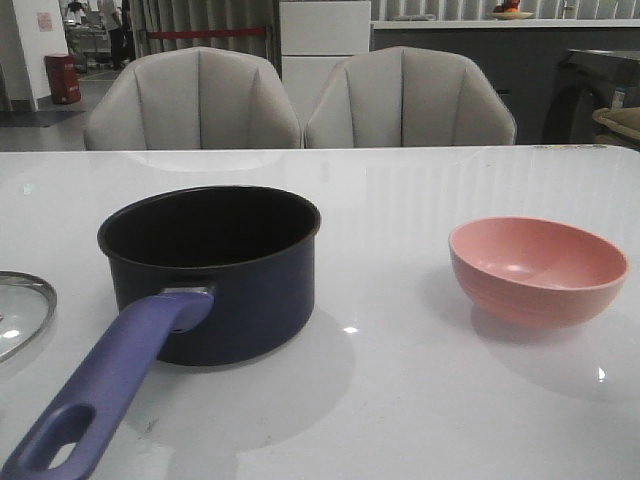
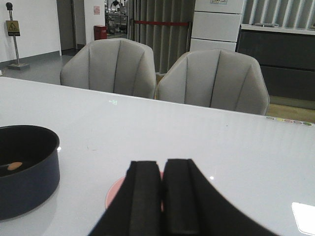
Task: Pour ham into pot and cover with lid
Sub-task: 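Lower the left gripper onto the blue knob of the lid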
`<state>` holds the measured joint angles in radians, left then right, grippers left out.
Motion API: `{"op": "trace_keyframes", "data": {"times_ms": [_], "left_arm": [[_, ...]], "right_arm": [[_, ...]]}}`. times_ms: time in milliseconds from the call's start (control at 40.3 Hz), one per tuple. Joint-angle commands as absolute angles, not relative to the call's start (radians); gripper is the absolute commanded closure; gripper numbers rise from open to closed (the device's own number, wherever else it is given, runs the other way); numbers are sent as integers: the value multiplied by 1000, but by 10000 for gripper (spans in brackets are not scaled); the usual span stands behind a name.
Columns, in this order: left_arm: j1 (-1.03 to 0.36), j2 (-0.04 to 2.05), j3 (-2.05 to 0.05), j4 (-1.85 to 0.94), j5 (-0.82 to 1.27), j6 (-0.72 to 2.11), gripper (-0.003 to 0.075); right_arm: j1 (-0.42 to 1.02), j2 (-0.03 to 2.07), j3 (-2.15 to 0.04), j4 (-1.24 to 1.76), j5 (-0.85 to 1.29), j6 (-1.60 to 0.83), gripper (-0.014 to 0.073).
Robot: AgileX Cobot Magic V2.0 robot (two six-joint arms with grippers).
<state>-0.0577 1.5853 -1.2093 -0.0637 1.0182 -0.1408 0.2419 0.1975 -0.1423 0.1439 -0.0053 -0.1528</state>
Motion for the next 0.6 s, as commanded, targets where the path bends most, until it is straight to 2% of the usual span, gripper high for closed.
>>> {"op": "trace_keyframes", "data": {"times_ms": [0,322,570], "left_arm": [[-42,1604,-1287,-61,1054,-152,61],[33,1710,-1336,-74,1107,-153,61],[37,1758,-1336,-93,1111,-118,61]], "right_arm": [[246,205,-171,145,-92,-153,444],[246,205,-171,145,-92,-153,444],[246,205,-171,145,-92,-153,444]]}}
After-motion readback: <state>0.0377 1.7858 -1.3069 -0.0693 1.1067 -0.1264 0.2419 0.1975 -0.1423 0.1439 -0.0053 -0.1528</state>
